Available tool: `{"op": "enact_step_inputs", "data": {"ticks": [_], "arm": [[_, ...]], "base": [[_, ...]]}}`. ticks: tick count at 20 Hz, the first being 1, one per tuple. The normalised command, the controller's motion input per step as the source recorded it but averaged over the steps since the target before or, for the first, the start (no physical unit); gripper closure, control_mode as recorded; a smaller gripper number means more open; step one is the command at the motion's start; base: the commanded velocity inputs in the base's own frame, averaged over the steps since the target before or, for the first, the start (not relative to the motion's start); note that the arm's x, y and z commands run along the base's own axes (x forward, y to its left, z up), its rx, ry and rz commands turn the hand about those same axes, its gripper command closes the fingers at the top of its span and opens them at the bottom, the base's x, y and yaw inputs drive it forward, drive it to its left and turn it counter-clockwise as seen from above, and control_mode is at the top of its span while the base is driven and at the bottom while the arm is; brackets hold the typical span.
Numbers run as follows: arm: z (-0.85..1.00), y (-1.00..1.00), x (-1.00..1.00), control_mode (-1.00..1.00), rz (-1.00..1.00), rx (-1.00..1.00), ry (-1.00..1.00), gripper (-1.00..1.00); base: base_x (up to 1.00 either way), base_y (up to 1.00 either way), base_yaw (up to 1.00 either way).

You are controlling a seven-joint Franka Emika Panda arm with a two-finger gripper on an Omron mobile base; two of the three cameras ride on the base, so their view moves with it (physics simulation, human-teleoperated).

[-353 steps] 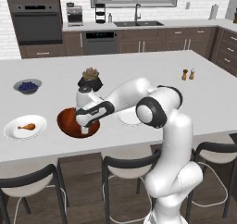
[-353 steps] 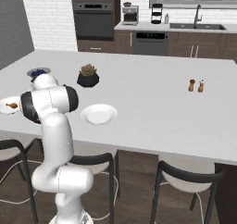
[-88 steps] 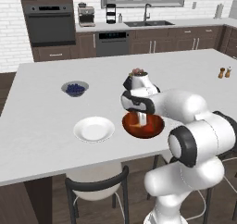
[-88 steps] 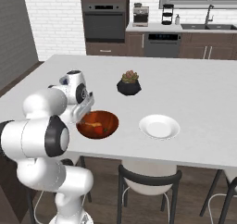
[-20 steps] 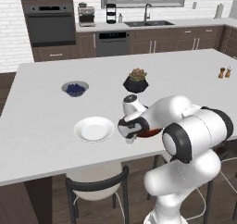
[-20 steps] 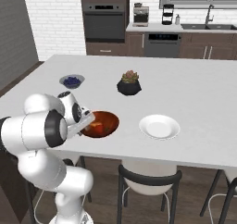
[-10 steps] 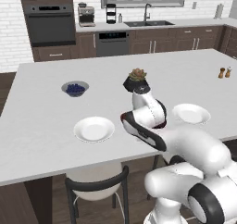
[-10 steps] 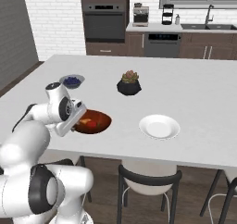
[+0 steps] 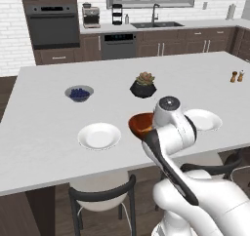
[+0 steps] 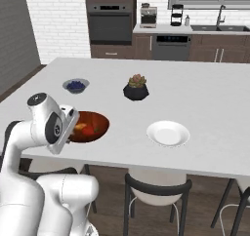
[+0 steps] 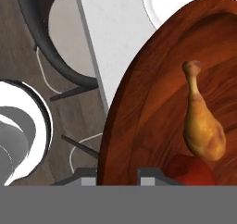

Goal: Pick the chicken drumstick and bell pepper from their plates and place them in the bowl. Then put the bowl in the fridge.

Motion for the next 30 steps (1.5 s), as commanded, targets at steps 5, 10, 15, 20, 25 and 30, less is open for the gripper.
{"op": "enact_step_inputs", "data": {"ticks": [5,10,15,20,25,30], "arm": [[0.38,-0.13,-0.63,-1.00,0.00,-0.05,-0.27,1.00],[0.23,-0.15,-0.63,-1.00,0.01,-0.02,-0.19,1.00],[0.00,0.00,-0.05,-1.00,0.01,0.00,-0.02,1.00],[0.00,0.00,0.00,-1.00,0.00,0.00,0.00,1.00],[0.00,0.00,-0.20,1.00,0.00,0.00,-0.01,1.00],[0.00,0.00,0.00,1.00,0.00,0.00,0.00,1.00]], "base": [[0.00,0.00,0.00],[0.00,0.00,0.00],[0.00,0.00,0.00],[0.00,0.00,0.00],[-0.58,0.00,-0.03],[-0.96,-0.28,-0.21]]}}
